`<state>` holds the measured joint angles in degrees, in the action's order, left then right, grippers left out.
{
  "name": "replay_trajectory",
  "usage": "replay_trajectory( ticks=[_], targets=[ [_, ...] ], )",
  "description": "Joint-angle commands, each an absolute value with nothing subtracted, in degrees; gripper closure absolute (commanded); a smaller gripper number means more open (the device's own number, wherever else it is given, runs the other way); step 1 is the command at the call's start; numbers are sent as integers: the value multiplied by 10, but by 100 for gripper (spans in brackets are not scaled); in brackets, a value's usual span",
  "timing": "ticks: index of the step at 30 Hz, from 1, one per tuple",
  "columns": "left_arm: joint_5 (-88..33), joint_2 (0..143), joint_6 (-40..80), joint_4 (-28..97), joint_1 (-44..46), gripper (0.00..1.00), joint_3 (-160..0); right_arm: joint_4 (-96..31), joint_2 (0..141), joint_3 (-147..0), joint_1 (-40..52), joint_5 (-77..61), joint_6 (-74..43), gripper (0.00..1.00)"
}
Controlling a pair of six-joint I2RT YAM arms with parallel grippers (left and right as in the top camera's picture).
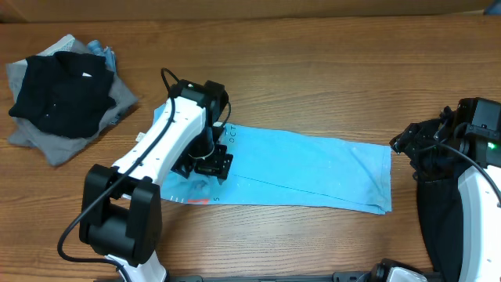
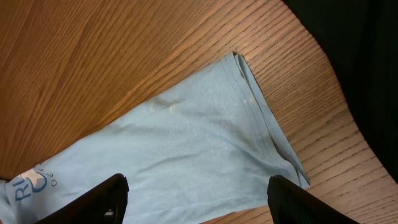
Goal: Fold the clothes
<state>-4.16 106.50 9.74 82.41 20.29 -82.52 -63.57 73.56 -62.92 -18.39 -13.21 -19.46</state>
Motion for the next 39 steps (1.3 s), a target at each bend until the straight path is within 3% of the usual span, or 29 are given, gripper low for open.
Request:
replay_trajectory(
  ticks=[1, 4, 12, 18, 21, 23, 24, 27, 31, 37, 39],
  targets=[
    [-9, 1044, 103, 825, 163, 11, -879, -631, 734, -634, -187, -129, -194, 25],
    [-9, 1044, 103, 814, 119, 10, -915, -629, 734, -634, -187, -129, -194, 25],
    [-100, 1046, 36, 787, 44, 28, -894, -622, 734, -634, -187, -129, -192, 24],
    [-99, 1046, 59, 745, 26, 65, -824, -622, 734, -634, -187, -129, -192, 24],
    [-102, 1046, 88, 720, 17, 75, -785, -623, 734, -634, -187, -129, -192, 24],
    [-102, 1046, 102, 719, 12, 75, -767, -623, 734, -634, -187, -129, -192, 24],
    [-102, 1046, 106, 719, 10, 66, -760, -625, 734, -634, -187, -129, -192, 24],
    [-100, 1046, 112, 714, -6, 60, -737, -625, 734, -634, -187, -129, -192, 24],
    [-118, 1046, 133, 684, -47, 76, -702, -622, 734, -634, -187, -124, -192, 24],
    [-166, 1047, 126, 625, -66, 76, -671, -621, 734, -634, -187, -120, -190, 24],
    [-170, 1046, 126, 610, -61, 71, -661, -620, 734, -634, -187, -120, -190, 24]
  ],
)
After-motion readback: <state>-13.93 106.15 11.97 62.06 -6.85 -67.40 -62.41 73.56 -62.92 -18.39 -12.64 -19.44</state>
